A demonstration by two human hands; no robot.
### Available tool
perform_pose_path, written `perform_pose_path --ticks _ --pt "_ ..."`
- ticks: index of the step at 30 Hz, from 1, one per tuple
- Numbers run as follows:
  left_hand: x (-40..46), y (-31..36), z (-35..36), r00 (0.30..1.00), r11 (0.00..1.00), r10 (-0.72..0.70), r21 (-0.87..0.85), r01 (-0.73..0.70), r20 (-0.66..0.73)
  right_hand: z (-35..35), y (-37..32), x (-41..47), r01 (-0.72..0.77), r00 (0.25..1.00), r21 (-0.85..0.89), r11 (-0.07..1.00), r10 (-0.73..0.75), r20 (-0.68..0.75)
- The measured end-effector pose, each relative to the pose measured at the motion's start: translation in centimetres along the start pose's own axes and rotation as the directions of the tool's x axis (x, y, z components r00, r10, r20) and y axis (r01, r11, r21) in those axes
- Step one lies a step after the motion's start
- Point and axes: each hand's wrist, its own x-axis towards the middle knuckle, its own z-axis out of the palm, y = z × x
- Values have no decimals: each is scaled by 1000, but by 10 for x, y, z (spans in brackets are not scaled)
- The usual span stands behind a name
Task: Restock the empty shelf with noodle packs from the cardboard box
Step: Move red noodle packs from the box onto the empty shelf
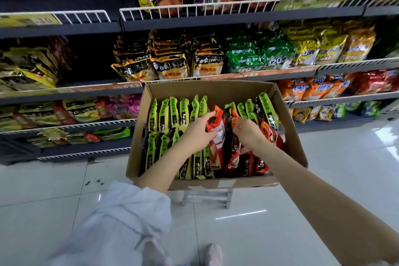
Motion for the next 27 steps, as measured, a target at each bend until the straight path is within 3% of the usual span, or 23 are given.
perform_pose_path --ticks 4,6,8,12,15,16,19,21,24,25,27 --pt "-7 25 -41 976 994 98 72 -85 -195 -19 -50 -1 129 984 170 977 -105 -146" --pt "-16 31 -62 943 977 183 159 -143 -278 -20 -75 0 139 980 365 920 -76 -182" --pt "-27 29 -84 906 949 239 280 -143 -350 -14 -104 3 165 980 543 823 -76 -183" --pt "-43 12 -140 837 936 315 294 -195 -447 10 -183 4 225 974 729 646 -120 -194" --pt "-49 -2 -193 818 921 338 344 -184 -465 36 -247 1 139 987 893 429 -131 -91" --pt "-51 -8 -211 814 911 347 373 -175 -466 44 -268 1 113 987 912 394 -148 -59" --pt "-54 -41 -280 783 878 407 438 -193 -470 79 -343 2 142 972 896 421 -232 -45" --pt "-59 -64 -328 787 873 424 435 -222 -448 103 -387 3 127 954 927 353 -300 -17" --pt "-71 -99 -391 795 893 417 359 -271 -440 140 -441 11 149 935 930 335 -354 -22" --pt "-74 -111 -410 767 908 410 303 -290 -494 152 -457 14 162 931 925 344 -363 -29" --pt "-77 -137 -446 645 930 364 224 -292 -672 172 -487 18 187 931 909 372 -364 -43"
